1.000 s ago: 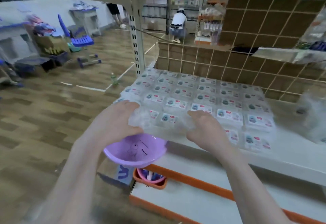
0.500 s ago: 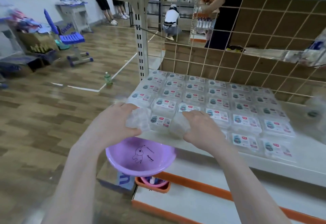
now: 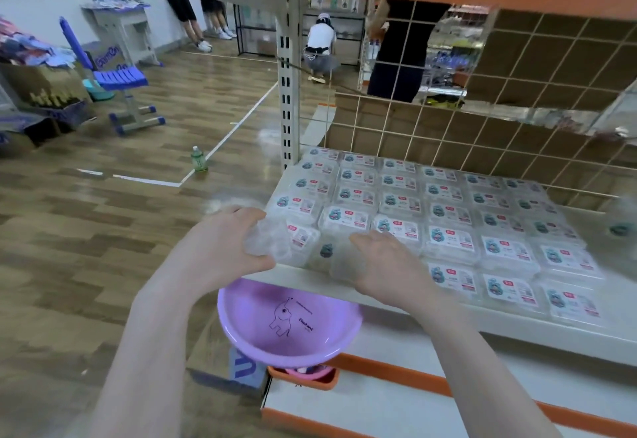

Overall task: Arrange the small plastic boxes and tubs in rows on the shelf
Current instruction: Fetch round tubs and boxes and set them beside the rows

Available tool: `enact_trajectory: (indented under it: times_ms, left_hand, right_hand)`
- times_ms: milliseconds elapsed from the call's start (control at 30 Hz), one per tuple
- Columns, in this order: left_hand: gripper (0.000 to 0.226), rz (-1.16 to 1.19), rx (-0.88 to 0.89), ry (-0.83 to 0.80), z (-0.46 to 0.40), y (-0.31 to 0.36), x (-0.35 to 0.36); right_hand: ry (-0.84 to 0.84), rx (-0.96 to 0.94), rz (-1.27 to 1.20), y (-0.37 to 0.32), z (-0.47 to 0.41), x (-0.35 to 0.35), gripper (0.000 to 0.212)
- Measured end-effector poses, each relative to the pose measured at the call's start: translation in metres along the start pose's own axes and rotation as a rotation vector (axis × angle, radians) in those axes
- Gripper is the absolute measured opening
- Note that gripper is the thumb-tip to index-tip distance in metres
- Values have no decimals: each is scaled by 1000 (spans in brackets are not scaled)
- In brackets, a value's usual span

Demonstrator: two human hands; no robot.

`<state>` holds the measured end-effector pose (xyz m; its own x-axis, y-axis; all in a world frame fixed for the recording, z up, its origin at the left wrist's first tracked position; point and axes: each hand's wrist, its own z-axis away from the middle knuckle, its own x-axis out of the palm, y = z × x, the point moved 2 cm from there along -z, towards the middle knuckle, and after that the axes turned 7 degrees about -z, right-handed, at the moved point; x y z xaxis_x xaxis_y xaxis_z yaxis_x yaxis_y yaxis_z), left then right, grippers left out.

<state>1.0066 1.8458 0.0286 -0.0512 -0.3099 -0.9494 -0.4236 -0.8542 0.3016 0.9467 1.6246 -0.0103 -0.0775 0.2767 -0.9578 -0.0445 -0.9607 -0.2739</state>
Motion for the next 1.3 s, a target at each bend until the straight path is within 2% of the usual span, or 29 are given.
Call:
enact_trajectory:
  times_ms: [233, 400, 567, 700, 867, 933, 1067, 1300]
  left_hand:
    - [66, 16, 62, -13, -13, -25, -6]
    - [60, 12, 98, -25, -22, -31, -7]
    - [63, 2, 83, -29, -24, -35, -7]
    - [65, 10, 77, -38, -25, -35, -4]
    - [67, 25, 79, -70, -25, -29, 2]
    - [68, 28, 87, -71, -26, -25, 5]
    - [68, 49, 89, -81, -26, -16, 7]
    - [68, 37, 103, -84, -24, -6, 11]
  right_hand:
    - [54, 67, 91, -8, -7, 8, 62]
    - [130, 52, 48, -17, -8, 4, 73]
    - [294, 48, -376, -20, -2, -15, 69]
    - [337, 87, -695, -11, 3, -15, 63]
    - [356, 128, -882, 9, 19, 5, 67]
    - [383, 139, -900, 18, 27, 8, 73]
    - [394, 151, -773, 34, 38, 10, 72]
    - [325, 196, -676, 51, 47, 16, 76]
